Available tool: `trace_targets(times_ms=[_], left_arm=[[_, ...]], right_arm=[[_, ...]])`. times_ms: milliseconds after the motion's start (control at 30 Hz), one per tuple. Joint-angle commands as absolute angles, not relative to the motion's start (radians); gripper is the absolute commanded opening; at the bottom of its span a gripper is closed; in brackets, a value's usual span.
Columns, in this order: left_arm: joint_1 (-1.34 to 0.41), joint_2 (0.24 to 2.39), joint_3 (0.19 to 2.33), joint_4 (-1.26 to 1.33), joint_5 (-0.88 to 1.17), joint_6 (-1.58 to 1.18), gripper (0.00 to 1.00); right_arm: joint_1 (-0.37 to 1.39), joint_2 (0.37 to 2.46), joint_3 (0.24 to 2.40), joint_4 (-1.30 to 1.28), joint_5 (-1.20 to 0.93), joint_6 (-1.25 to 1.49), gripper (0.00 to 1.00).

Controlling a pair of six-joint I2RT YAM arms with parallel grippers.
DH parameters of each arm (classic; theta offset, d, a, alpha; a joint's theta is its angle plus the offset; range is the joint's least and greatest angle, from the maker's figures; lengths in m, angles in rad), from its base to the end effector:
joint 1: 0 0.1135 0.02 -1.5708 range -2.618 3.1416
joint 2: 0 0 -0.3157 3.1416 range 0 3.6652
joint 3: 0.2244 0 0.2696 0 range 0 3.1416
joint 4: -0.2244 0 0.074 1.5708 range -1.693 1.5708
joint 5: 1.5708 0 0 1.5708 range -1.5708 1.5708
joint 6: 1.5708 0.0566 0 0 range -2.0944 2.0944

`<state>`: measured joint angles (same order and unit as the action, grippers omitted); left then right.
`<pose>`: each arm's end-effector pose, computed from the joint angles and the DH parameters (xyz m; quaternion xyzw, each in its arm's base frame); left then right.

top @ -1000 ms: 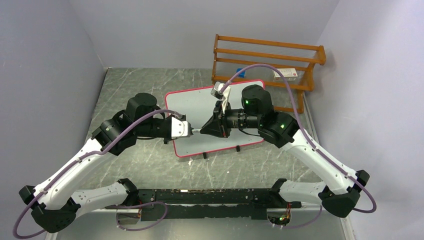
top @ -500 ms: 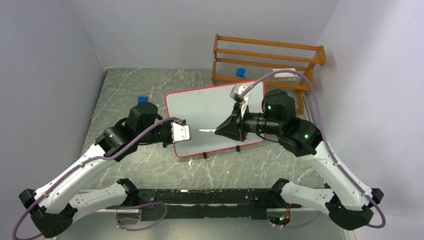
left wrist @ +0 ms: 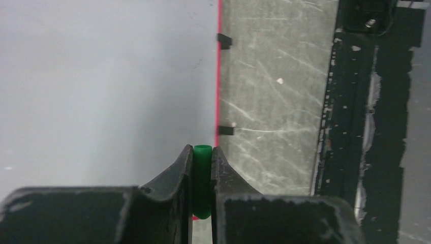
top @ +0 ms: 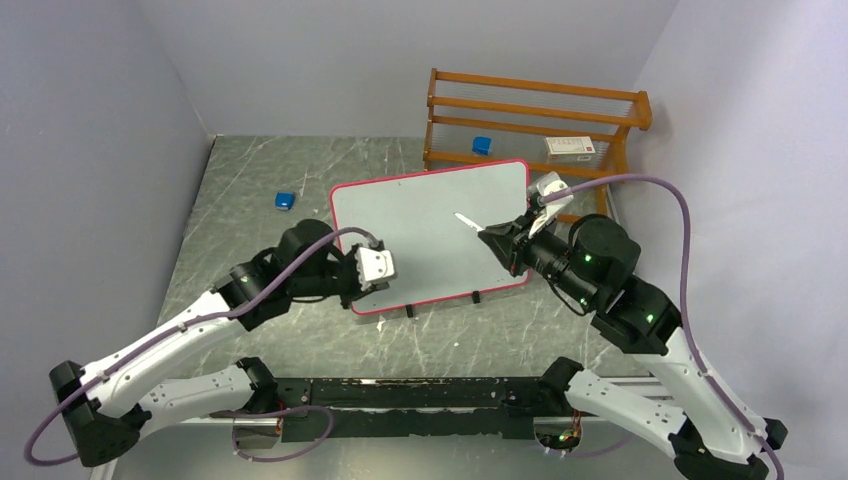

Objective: Write a sentence on the whiteboard
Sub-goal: Open the whiteboard marker at the center of the board, then place the pen cap at the center of the board.

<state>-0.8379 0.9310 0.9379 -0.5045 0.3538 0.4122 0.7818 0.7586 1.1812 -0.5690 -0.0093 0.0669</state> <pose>0.1230 -0.1659 0.3679 0.5680 0.6334 -0.2541 0.4599 0.0956 0.0956 0.4741 -0.2677 0.7080 0.2723 0.5941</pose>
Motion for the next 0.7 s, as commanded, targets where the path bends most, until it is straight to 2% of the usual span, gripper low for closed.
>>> trace_targets(times_ms=[0, 200, 367, 667], left_arm=[[-0.960, 0.969, 0.896, -0.399, 0.206, 0.250, 0.05], [-1.151, 1.050, 0.847, -0.315, 0.041, 0.123, 0.05], [-1.329, 1.217, 0.845, -0.292, -0.109, 0.042, 0.05], [-1.391, 1.486, 0.886, -0.263, -0.178, -0.062, 0.05]], right_arm=[[0.778, 0.693, 1.083, -0.499, 0.291, 0.061, 0.00], [0.777, 0.599, 1.004, -0.462, 0.398, 0.038, 0.00], [0.778, 0.547, 0.961, -0.449, 0.437, 0.027, 0.00], [0.778, 0.477, 0.933, -0.457, 0.451, 0.016, 0.00]])
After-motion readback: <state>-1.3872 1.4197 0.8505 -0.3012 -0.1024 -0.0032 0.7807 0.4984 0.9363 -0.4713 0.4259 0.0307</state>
